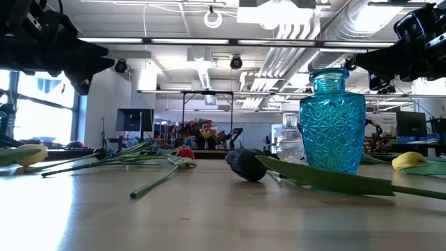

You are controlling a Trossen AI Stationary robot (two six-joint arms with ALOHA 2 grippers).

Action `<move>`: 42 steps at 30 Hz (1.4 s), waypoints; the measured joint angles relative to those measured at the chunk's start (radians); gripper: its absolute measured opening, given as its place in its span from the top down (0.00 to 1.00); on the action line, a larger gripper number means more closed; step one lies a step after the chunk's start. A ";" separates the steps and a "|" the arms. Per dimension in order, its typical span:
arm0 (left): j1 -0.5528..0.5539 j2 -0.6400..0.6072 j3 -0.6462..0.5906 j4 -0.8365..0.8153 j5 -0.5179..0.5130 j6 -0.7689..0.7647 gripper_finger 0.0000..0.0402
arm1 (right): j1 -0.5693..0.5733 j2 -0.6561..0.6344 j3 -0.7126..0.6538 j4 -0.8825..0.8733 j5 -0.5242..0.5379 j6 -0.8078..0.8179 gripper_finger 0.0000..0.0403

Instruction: Sort flowers into vase by color

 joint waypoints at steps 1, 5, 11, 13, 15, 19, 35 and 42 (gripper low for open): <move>0.000 0.000 0.000 0.000 0.000 0.000 0.72 | 0.000 0.000 0.000 0.005 0.031 0.007 1.00; 0.000 0.000 0.000 0.000 0.000 0.000 0.72 | 0.000 -0.002 0.000 0.020 0.129 0.048 1.00; 0.000 0.000 0.000 0.000 0.000 0.000 0.72 | 0.000 0.000 0.000 0.156 0.147 0.173 1.00; 0.000 0.000 0.000 0.000 0.000 0.000 0.72 | 0.000 -0.001 0.000 0.300 0.160 0.378 1.00; 0.000 0.000 0.000 0.000 0.000 0.000 0.72 | -0.002 0.000 0.000 0.435 0.236 0.501 1.00; 0.000 0.000 0.000 0.000 0.000 0.000 0.72 | -0.005 0.000 0.017 0.558 0.345 0.631 1.00; 0.000 0.000 0.000 0.000 0.000 0.000 0.72 | -0.004 0.504 0.695 -0.397 0.274 0.832 1.00; 0.000 0.000 0.000 0.000 0.000 0.000 0.72 | -0.004 0.718 0.869 -0.376 0.268 0.791 1.00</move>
